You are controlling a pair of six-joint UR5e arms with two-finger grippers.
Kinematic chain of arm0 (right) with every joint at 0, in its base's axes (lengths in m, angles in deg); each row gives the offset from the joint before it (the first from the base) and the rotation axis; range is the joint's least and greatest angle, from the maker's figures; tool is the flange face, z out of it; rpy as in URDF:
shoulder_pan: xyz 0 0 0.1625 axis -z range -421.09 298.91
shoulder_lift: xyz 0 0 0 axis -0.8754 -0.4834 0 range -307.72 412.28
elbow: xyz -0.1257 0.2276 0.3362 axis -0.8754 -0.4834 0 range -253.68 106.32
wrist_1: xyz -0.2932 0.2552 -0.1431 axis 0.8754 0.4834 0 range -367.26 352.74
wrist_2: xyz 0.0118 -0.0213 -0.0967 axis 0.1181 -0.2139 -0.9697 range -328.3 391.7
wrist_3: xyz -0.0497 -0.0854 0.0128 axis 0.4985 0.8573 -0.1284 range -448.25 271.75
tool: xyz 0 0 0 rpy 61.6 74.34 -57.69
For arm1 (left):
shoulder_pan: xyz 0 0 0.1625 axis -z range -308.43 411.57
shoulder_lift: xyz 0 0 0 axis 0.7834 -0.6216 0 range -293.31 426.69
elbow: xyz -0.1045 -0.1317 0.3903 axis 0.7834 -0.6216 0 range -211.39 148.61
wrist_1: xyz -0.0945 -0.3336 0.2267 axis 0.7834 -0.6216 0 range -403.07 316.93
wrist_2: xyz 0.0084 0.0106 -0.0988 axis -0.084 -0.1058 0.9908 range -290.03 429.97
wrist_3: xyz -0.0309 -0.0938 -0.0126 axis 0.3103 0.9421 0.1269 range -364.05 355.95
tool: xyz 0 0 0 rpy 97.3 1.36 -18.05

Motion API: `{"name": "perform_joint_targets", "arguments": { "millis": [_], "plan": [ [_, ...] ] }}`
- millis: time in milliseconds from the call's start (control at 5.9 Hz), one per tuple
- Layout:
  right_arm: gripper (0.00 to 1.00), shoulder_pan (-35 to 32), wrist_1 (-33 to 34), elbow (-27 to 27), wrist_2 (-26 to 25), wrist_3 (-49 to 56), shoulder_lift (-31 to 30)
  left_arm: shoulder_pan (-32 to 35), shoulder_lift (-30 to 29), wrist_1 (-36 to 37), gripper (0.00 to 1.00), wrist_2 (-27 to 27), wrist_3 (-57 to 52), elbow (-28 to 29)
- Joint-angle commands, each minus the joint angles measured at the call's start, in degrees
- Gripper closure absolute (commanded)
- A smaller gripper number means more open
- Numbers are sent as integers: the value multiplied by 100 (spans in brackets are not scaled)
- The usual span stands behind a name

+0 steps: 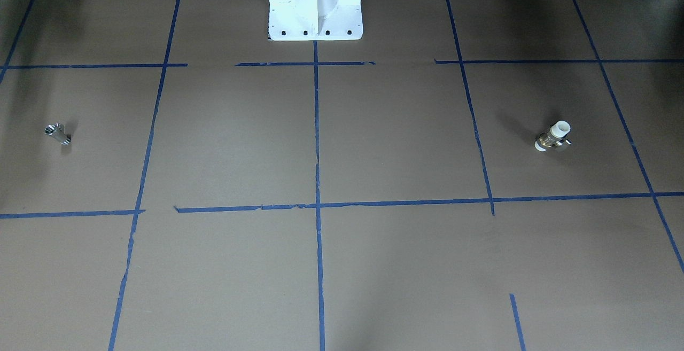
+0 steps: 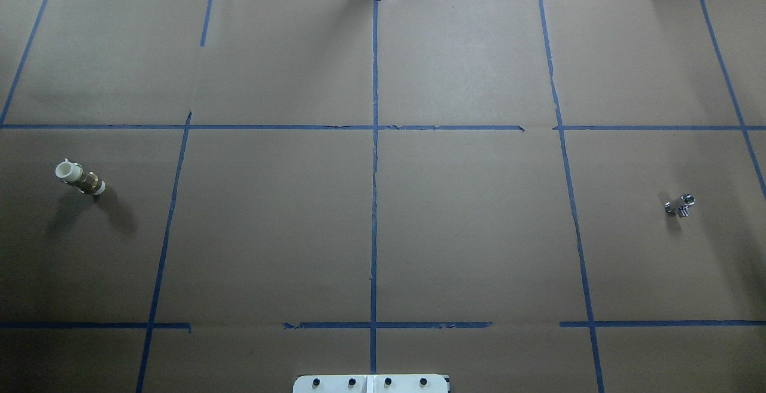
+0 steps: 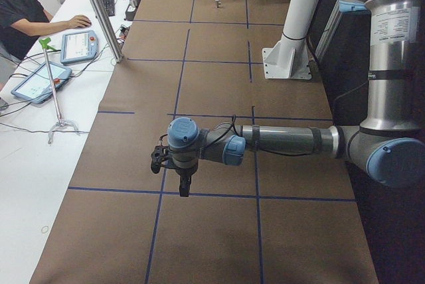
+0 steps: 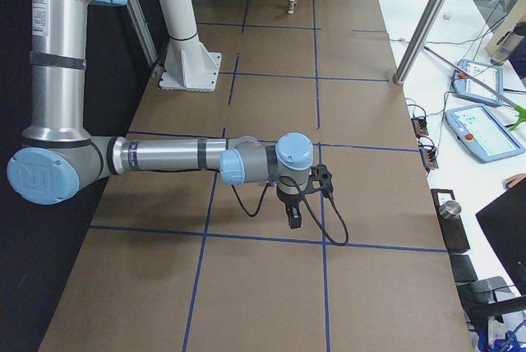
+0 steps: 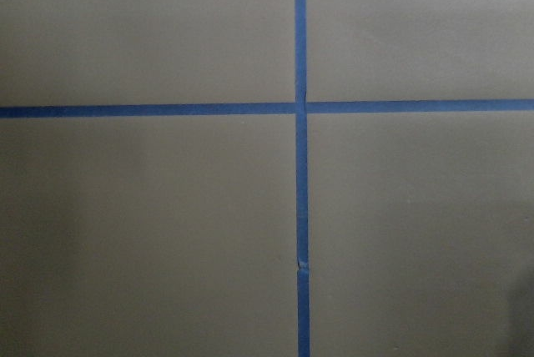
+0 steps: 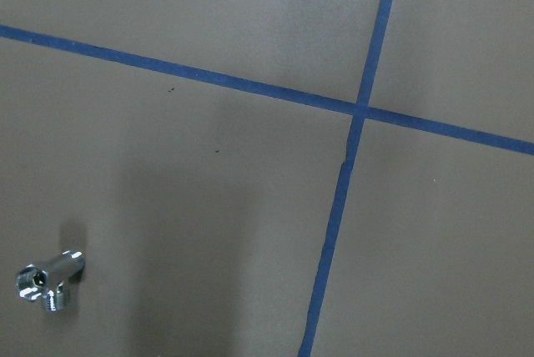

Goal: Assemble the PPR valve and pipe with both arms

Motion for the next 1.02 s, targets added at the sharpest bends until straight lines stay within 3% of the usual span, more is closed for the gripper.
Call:
{"name": "perform_joint_targets", "arguments": {
  "millis": [0, 339, 508, 847],
  "plan": [
    [0, 5, 50, -37, 60, 18, -6, -176, 48, -26, 0, 76, 16, -23],
    [0, 5, 41, -20, 51, -8, 2, -230, 110, -96, 0, 76, 42, -50],
    [0, 5, 41, -20, 51, -17, 2, -778, 110, -445, 0, 85, 295, -241],
    [0, 5, 41, -29, 217, -17, -15, -1815, -180, -685, 0, 33, 2257, -776]
  ]
}}
